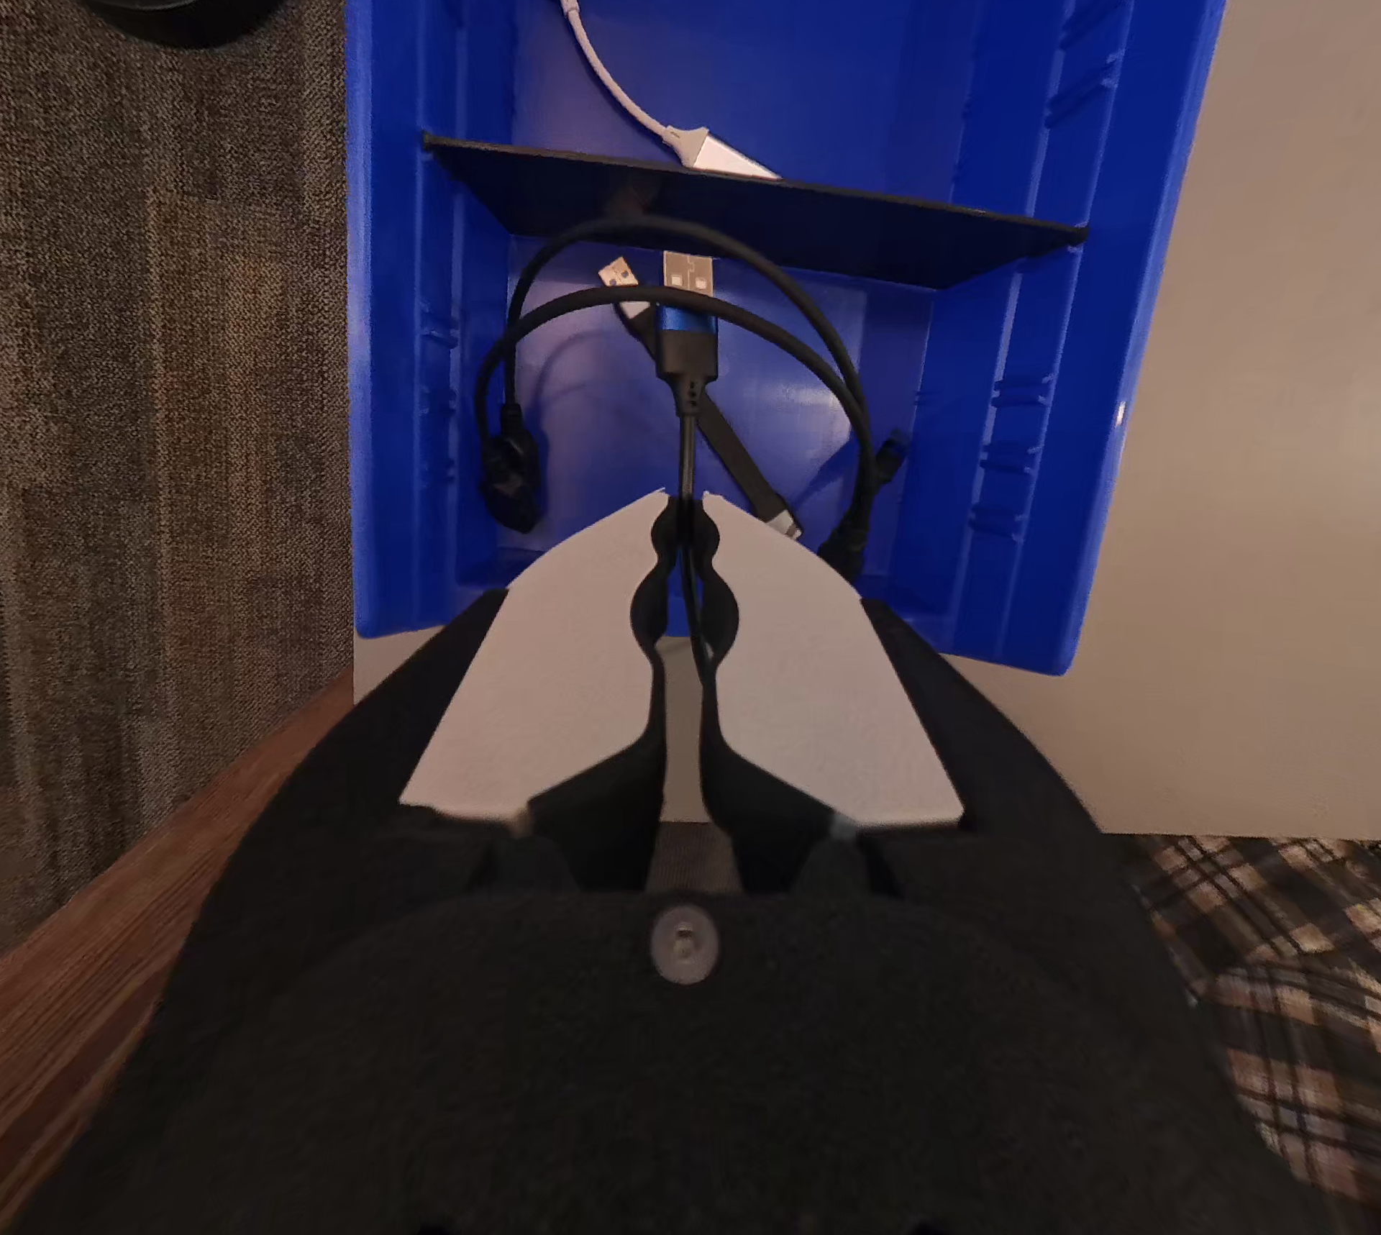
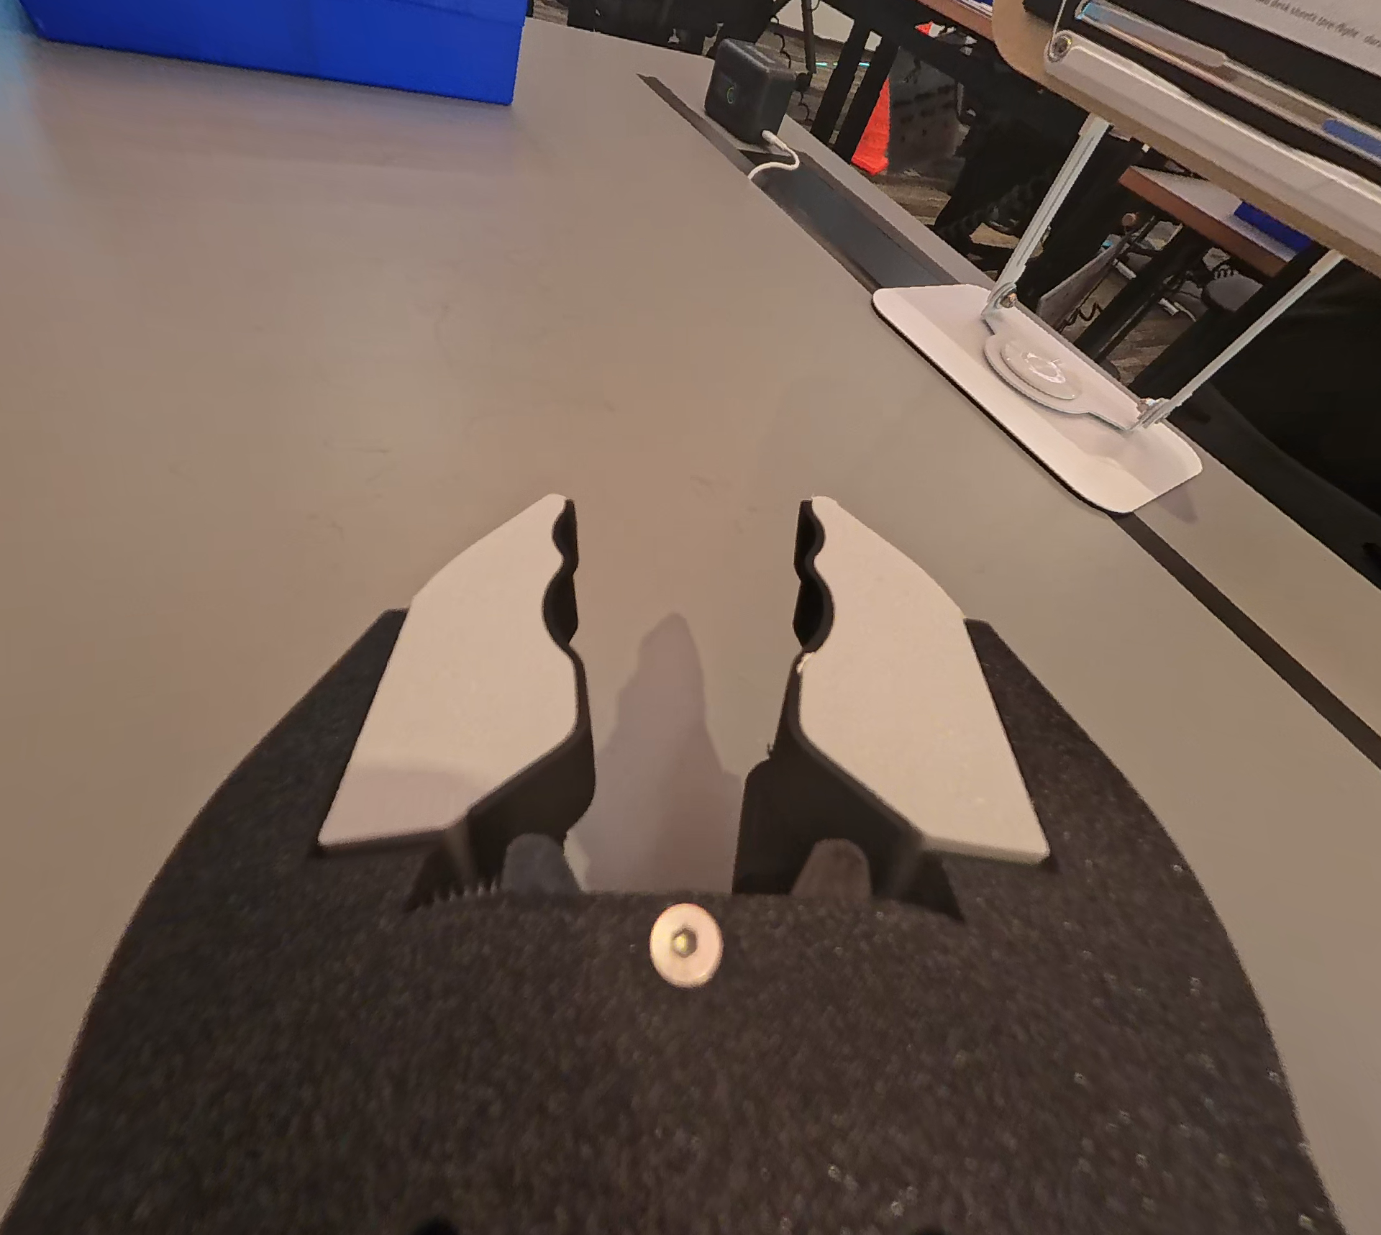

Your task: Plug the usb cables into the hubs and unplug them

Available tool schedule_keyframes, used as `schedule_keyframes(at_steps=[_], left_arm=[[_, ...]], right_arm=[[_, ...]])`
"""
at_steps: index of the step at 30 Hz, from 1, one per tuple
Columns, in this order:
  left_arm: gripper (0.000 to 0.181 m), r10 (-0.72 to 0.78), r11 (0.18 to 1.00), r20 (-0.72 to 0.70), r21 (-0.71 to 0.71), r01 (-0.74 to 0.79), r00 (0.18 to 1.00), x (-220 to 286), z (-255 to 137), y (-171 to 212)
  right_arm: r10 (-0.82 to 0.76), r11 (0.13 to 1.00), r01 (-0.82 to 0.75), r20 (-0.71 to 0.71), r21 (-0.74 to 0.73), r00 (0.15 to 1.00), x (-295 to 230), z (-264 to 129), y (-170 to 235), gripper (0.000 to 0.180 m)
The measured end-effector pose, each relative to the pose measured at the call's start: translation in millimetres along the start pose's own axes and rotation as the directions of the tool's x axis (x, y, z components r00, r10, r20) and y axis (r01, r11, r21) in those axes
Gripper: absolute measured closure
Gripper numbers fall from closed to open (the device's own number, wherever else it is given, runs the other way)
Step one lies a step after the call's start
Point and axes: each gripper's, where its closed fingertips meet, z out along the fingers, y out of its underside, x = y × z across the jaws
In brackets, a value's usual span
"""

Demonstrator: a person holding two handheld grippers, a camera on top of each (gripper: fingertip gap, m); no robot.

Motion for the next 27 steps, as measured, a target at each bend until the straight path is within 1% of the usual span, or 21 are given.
schedule_keyframes(at_steps=[4,7,11,14,15,17,19,22,25,27], left_arm=[[0.179,0.005,1.0,-0.005,0.001,-0.005,1.0,3.8,4.0,-5.3],[0.178,0.023,0.999,0.001,-0.024,-0.023,1.0,6.1,10.6,-5.1],[0.178,0.03,0.995,-0.003,-0.092,-0.03,1.0,7.5,30.2,1.2],[0.178,0.016,0.987,-0.057,-0.159,-0.025,0.998,14.0,44.3,11.4],[0.177,0.013,0.984,-0.071,-0.177,-0.026,0.997,15.3,46.2,14.3],[0.164,0.004,0.983,-0.097,-0.184,-0.022,0.995,16.1,44.1,14.2],[0.158,-0.014,0.987,-0.142,-0.158,-0.009,0.99,18.7,33.6,5.8],[0.15,-0.022,0.996,-0.192,-0.084,0.006,0.981,21.5,9.8,-21.2],[0.149,-0.007,1.0,-0.162,-0.003,0.007,0.987,18.5,-4.0,-61.0],[0.148,0.006,1.0,-0.106,-0.012,-0.007,0.994,16.1,1.8,-82.1]], right_arm=[[0.01,1.0,-0.01,0.001,-0.001,1.0,1.1,-0.1,1.5,0.125],[0.009,1.0,-0.009,0.005,-0.002,1.0,0.7,0.0,1.5,0.125],[-0.008,1.0,0.008,0.007,-0.005,1.0,-1.2,0.3,0.6,0.125],[-0.003,1.0,0.003,0.01,0.0,1.0,-1.9,0.1,0.1,0.125],[0.0,1.0,0.0,0.013,0.0,1.0,-2.4,0.5,0.5,0.124],[-0.005,1.0,0.005,0.013,-0.004,1.0,-2.8,1.1,0.9,0.123],[-0.015,1.0,0.015,0.011,-0.009,1.0,-3.3,1.8,1.4,0.123],[-0.028,0.999,0.029,0.013,-0.02,1.0,-4.5,3.6,2.5,0.122],[-0.034,0.999,0.034,0.014,-0.021,0.999,-5.1,5.0,2.3,0.122],[-0.031,0.999,0.032,0.015,-0.02,0.999,-4.9,5.9,2.1,0.122]])
